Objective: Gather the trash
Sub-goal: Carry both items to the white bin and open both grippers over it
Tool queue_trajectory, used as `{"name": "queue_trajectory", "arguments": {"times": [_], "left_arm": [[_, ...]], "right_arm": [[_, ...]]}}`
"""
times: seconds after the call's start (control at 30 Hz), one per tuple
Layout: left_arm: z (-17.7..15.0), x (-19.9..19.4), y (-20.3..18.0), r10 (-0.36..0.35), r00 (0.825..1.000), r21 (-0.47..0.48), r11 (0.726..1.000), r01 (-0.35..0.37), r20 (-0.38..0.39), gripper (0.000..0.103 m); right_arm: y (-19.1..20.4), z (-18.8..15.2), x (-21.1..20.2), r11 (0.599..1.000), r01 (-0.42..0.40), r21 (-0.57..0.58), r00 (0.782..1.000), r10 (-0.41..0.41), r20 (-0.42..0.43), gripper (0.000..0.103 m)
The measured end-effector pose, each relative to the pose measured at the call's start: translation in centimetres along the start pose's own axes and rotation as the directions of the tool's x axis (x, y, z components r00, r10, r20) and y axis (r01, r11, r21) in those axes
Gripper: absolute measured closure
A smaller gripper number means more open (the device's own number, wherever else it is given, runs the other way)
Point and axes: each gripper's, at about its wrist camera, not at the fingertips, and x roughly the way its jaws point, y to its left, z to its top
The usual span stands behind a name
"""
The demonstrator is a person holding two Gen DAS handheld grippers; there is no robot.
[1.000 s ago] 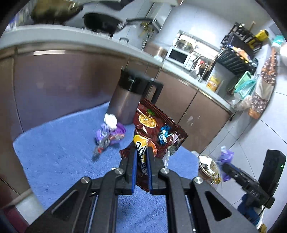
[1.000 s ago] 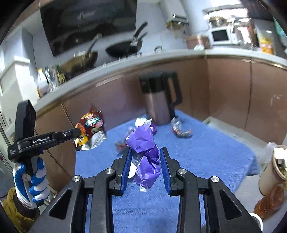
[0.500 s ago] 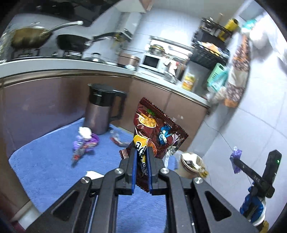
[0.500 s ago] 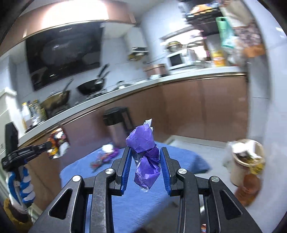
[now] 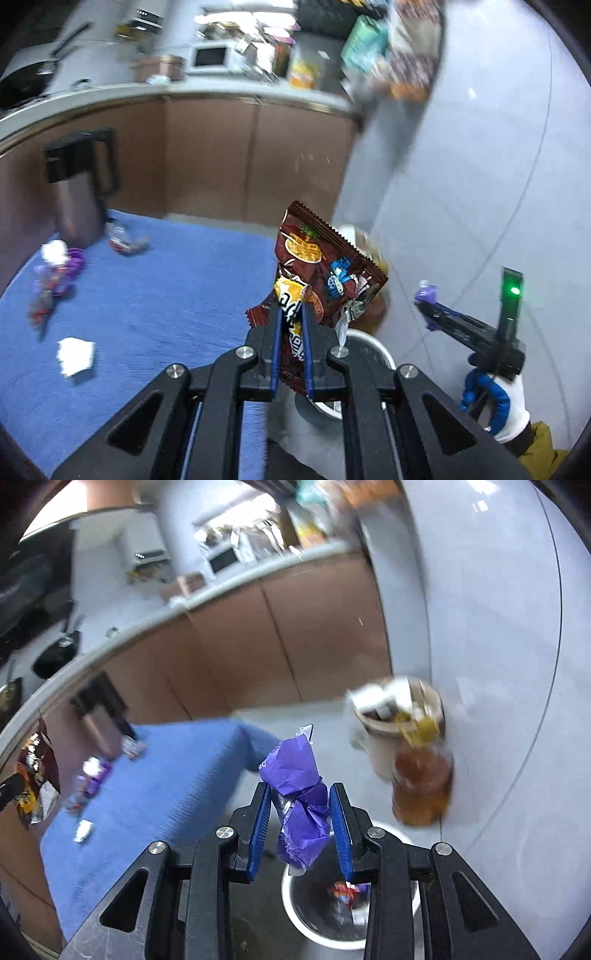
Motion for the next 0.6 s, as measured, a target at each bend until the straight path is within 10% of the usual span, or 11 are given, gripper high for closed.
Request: {"name": "queue_trajectory", "arguments": {"times": [0.6], "left_arm": [[-2.2, 20.6, -9.4, -0.091, 0.931, 0.102, 0.986, 0.135, -0.354, 0.085]], "right_arm": [[-10.9, -7.0, 12.3, 0.969, 0.148, 0.196, 0.958, -0.091, -0.273, 0.064]]}}
